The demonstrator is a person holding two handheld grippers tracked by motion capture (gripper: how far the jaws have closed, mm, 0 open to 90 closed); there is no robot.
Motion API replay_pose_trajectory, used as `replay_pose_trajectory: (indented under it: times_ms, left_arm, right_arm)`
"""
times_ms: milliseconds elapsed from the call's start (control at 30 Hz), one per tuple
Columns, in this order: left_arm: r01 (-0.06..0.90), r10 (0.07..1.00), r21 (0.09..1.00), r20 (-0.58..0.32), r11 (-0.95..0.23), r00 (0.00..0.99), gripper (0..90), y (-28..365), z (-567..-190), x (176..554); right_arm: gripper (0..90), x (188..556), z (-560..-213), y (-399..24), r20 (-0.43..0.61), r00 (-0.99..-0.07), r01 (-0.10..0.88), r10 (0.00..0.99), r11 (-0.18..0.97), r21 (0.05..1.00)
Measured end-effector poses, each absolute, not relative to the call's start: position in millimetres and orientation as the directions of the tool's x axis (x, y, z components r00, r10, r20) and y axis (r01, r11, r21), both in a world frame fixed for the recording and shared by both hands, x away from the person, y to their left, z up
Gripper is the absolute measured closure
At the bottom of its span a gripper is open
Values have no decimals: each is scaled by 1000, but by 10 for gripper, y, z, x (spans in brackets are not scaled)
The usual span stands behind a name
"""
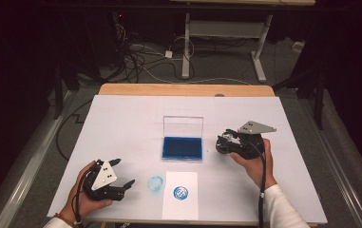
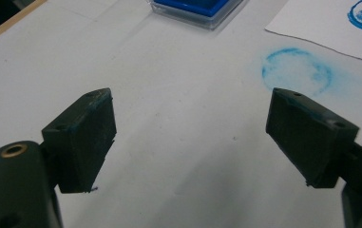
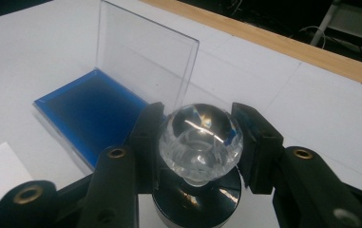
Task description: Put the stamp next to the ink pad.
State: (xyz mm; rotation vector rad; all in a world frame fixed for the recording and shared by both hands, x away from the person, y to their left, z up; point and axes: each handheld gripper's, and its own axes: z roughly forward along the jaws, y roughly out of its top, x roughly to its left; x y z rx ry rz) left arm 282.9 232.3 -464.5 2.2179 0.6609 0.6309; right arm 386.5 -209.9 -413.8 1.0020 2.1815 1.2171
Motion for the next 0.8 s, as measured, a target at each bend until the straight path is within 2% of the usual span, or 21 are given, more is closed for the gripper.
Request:
replay_pose_trajectory:
  times_ms: [433,800]
  left_arm:
    - [270,629,758,228,-594,743,162,2315,-4647,2838]
    - [267,623,753,233,-602,747,162,2313,-4645,2834]
  right_arm:
    - [572,4015,-4333,-1892,-48,-633,409,773,387,826]
    - [571,4013,-4434,-1885,-34,-629,437,777,389,811]
